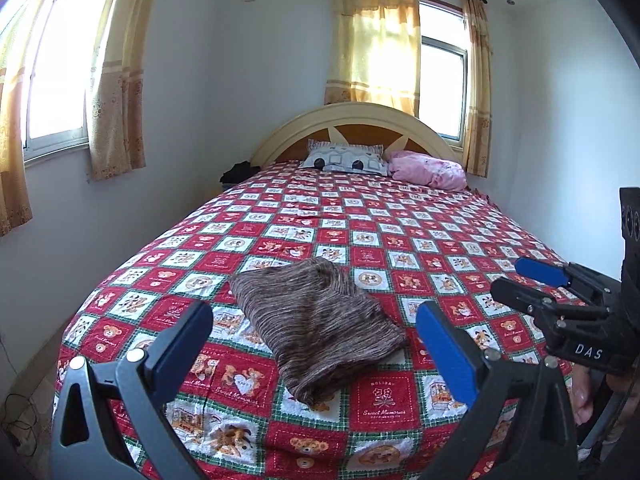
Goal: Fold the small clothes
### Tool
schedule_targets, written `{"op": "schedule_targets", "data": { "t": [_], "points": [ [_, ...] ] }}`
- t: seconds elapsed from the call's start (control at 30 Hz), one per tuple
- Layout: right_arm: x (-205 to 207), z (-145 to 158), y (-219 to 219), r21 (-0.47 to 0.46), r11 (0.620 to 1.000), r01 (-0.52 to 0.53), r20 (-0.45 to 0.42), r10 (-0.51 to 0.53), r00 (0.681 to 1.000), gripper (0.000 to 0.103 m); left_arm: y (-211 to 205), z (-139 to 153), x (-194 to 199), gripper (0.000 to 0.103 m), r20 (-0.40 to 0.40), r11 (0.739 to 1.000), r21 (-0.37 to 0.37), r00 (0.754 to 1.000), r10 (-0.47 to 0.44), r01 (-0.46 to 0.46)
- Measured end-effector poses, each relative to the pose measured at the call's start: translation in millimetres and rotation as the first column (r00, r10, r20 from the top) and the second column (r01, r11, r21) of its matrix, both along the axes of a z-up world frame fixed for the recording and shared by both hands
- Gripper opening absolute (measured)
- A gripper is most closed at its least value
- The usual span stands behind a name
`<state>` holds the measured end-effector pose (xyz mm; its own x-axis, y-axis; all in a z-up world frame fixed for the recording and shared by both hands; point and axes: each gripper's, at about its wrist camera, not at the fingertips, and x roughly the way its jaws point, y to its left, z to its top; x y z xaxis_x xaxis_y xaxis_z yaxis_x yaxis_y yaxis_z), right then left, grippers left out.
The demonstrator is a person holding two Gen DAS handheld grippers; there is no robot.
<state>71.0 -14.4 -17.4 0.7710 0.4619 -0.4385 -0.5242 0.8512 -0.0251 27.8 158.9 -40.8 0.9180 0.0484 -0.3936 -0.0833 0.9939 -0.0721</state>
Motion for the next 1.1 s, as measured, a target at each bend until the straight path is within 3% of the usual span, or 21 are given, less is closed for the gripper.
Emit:
{"op": "schedule_targets", "data": {
  "t": [0.57, 0.8, 1.1],
  "points": [
    [-11, 1, 0, 0.0, 1.0, -0.002, 0.043, 0.002, 0.999, 0.064, -13, -2, 2, 0.103, -0.041, 1.0, 0.009, 0.999, 0.003, -0.003],
    [-22, 9, -3, 0.034, 0.999, 0.016, 0.104, -0.019, 0.994, 0.064, -9, 2, -2, 0.103, -0.016, 0.999, 0.009, 0.999, 0.051, -0.05],
    [-19, 6, -3, 0.046, 0.999, 0.014, 0.097, -0.018, 0.995, 0.064, -9, 10, -8, 0.103, 0.029, 0.998, 0.019, 0.998, 0.059, -0.06]
  ]
}}
